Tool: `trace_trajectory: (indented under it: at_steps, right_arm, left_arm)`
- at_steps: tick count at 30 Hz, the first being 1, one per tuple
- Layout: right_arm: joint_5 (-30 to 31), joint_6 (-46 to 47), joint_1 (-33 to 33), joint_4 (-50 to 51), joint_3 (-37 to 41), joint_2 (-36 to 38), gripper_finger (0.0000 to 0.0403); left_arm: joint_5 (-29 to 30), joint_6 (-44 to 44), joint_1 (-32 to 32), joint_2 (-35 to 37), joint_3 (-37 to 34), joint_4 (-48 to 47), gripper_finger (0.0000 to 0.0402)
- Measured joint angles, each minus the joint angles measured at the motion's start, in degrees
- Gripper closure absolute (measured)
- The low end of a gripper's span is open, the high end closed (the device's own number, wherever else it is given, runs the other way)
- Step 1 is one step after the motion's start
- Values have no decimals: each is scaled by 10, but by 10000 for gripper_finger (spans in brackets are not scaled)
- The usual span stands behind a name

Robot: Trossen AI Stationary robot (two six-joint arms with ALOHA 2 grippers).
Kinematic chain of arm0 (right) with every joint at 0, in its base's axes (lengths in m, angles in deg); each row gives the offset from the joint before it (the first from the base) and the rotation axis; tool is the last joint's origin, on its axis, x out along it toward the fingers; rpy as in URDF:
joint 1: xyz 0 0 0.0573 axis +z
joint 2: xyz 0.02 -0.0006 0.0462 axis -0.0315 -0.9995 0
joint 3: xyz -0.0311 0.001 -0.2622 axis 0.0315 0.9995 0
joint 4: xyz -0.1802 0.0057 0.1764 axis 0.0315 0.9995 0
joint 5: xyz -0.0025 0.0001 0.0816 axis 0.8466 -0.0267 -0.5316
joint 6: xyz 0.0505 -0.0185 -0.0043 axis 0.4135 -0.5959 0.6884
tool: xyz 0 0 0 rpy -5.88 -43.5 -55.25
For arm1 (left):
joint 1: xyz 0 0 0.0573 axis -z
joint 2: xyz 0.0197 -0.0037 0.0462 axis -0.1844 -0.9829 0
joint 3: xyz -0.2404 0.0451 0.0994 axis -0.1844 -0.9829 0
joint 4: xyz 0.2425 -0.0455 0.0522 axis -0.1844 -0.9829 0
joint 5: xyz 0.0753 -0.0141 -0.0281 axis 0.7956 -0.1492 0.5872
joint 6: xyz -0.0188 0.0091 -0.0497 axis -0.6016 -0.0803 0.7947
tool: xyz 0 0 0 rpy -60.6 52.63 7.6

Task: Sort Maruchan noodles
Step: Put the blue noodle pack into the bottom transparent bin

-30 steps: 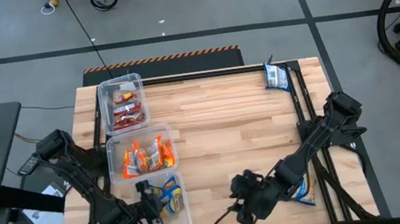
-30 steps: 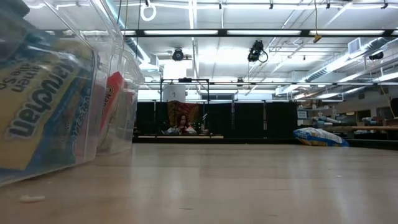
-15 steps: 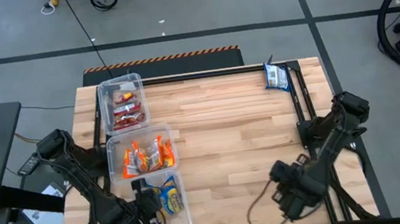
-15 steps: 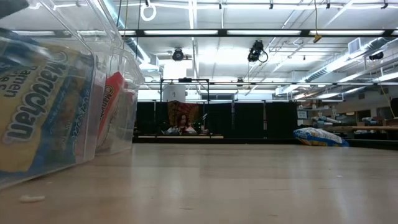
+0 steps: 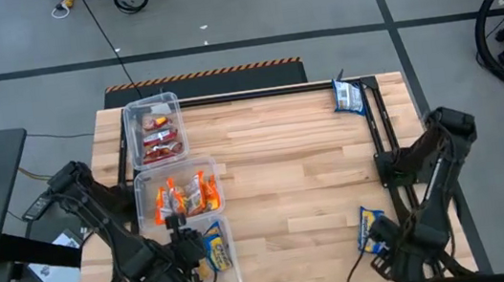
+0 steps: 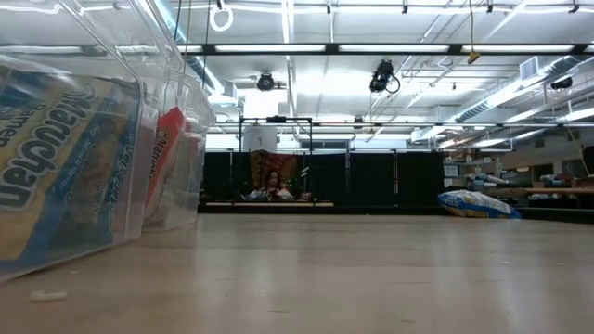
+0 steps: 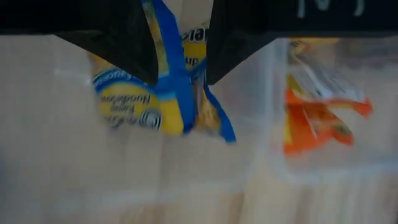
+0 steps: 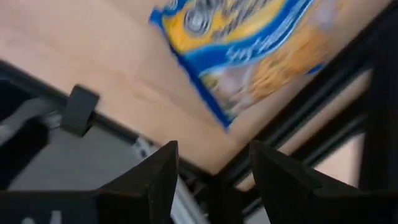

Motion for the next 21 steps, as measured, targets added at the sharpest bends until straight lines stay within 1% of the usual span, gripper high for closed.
trace_trajectory:
  at_steps: [2,5,7,9,12,14,17,21]
  right_arm:
    - [-4,34,8,-75,48,22,198]
    - [-23,69,7,-166,117,32,199]
    - [-41,98,-2,-205,147,23,201]
    - [-60,125,-13,-212,161,12,205]
    - [-103,114,-17,-194,158,5,207]
    - [-107,99,-12,-179,156,7,206]
    - [-114,63,-19,-215,171,5,205]
    - [-150,44,-32,-256,204,-7,206]
  left_arm:
    - [21,-8,-2,0,38,-8,260]
    - [92,-12,0,0,86,4,260]
    - [147,-36,3,0,109,36,260]
    - [176,-78,3,0,122,77,260]
    - [176,-120,3,0,130,120,260]
    - [177,-127,5,0,130,127,260]
    - [177,-126,6,0,129,130,260]
    - [182,-125,4,-1,127,140,260]
